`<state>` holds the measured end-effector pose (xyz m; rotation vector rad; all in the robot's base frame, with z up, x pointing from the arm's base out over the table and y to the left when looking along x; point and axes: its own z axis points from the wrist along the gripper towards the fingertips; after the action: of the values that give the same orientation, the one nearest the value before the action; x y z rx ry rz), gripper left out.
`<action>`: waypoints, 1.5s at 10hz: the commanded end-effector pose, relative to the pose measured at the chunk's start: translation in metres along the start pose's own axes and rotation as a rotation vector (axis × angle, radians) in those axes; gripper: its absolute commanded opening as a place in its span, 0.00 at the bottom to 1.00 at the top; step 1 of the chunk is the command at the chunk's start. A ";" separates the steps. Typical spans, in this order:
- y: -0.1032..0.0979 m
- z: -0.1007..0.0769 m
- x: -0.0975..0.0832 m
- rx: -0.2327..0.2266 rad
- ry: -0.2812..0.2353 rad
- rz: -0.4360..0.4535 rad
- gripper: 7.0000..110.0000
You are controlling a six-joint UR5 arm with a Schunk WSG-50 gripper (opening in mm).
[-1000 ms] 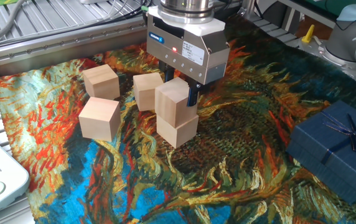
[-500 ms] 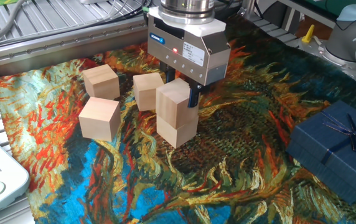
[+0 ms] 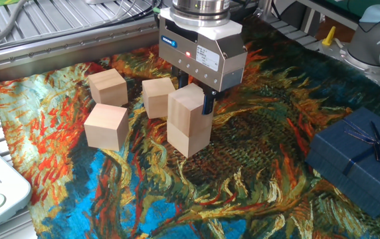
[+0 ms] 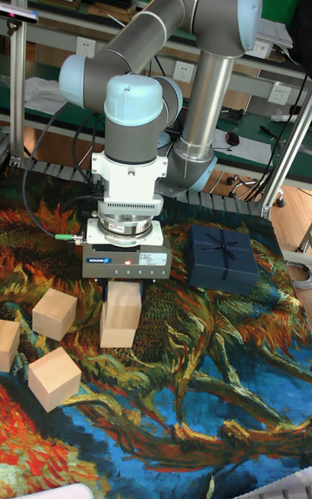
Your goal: Stack the blocks in a vertical line of five
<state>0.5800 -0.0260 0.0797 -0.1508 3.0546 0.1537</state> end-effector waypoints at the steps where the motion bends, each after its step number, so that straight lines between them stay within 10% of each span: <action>1: 0.002 -0.002 -0.001 -0.011 -0.002 0.001 0.36; 14: 0.012 -0.001 0.005 -0.057 0.023 -0.026 0.57; 15: 0.012 -0.003 0.005 -0.059 0.026 -0.036 0.79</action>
<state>0.5743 -0.0205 0.0795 -0.2049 3.0737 0.1967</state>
